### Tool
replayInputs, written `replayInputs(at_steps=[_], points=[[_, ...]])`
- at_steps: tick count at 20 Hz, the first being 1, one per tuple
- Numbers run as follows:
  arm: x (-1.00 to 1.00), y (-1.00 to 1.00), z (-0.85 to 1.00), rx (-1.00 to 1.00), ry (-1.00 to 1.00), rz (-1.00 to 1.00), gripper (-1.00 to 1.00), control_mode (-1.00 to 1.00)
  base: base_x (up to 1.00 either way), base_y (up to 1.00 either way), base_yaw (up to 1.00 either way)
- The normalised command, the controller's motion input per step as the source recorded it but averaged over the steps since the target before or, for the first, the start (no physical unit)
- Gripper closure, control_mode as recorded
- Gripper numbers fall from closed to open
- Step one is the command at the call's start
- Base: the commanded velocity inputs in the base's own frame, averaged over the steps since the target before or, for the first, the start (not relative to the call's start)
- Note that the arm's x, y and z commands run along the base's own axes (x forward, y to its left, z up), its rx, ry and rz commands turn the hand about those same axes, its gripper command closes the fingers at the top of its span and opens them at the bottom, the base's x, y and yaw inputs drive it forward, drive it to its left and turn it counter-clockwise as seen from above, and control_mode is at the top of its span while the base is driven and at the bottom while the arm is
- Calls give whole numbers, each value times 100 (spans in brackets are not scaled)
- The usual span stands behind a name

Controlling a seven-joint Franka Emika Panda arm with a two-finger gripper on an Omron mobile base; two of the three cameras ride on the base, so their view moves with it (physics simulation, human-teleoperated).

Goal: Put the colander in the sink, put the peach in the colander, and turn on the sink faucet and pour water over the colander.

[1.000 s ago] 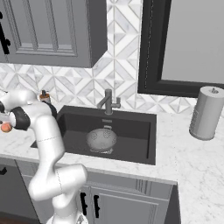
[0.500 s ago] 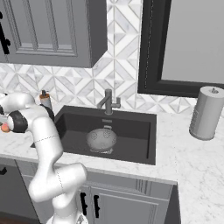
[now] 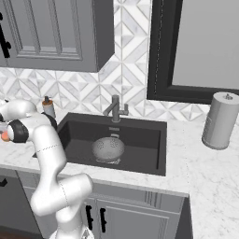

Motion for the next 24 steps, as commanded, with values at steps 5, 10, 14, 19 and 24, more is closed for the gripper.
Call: replayInputs(at_steps=[5, 10, 14, 19, 24], points=[[-9, 0, -1, 0, 0, 0, -100, -100, 0, 0, 0], [-15, 0, 0, 0, 0, 0, -100, -100, 0, 0, 0], [-11, -3, 0, 0, 0, 0, -100, -100, 0, 0, 0], [-7, -12, 0, 0, 0, 0, -100, -100, 0, 0, 0], [-4, -17, -1, 0, 0, 0, -100, -100, 0, 0, 0]])
